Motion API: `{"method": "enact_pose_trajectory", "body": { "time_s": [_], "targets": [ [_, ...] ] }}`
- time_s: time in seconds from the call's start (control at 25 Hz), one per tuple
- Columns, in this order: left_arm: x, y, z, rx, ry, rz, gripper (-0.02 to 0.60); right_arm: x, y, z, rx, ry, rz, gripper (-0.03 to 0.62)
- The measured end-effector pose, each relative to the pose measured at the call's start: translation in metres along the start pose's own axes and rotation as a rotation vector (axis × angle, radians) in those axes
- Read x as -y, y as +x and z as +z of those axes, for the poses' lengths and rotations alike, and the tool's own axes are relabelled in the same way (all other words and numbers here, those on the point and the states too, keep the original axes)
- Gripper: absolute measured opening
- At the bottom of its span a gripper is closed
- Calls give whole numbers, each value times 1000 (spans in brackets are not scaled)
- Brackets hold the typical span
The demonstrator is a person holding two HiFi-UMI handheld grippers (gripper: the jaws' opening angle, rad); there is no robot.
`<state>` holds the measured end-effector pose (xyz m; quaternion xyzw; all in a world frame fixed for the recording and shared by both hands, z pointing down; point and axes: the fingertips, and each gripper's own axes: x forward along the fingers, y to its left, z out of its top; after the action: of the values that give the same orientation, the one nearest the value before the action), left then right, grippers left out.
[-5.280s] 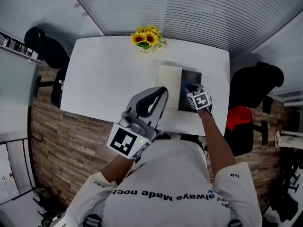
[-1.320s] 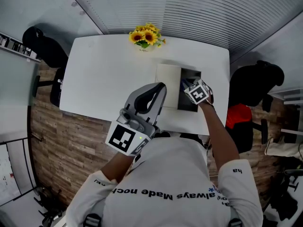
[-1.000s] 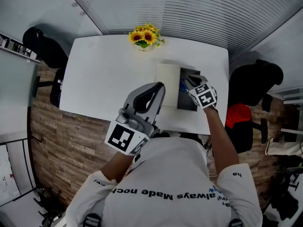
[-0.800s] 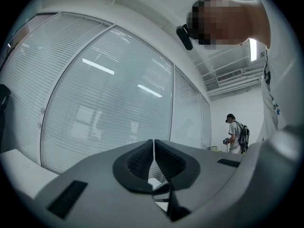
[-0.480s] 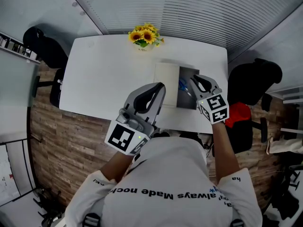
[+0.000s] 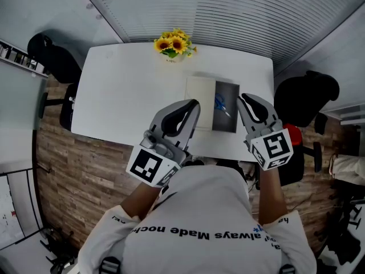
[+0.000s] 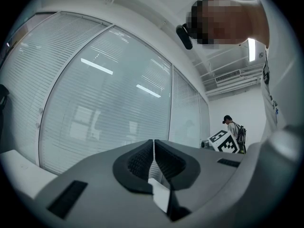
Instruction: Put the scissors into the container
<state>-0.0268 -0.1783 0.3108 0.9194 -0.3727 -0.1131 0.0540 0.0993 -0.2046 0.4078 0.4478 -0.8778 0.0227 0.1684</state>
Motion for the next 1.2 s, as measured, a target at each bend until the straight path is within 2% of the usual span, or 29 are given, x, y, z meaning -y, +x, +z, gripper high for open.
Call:
{"method": "enact_pose_trajectory", "body": {
  "time_s": [0.56, 1.2],
  "targets": [
    [0, 1, 3, 0, -2, 1, 26, -12, -53, 68, 145, -8, -13, 32],
    [1, 3, 4, 7, -1, 1, 26, -14, -77, 79, 177, -10, -54, 6]
  ]
}}
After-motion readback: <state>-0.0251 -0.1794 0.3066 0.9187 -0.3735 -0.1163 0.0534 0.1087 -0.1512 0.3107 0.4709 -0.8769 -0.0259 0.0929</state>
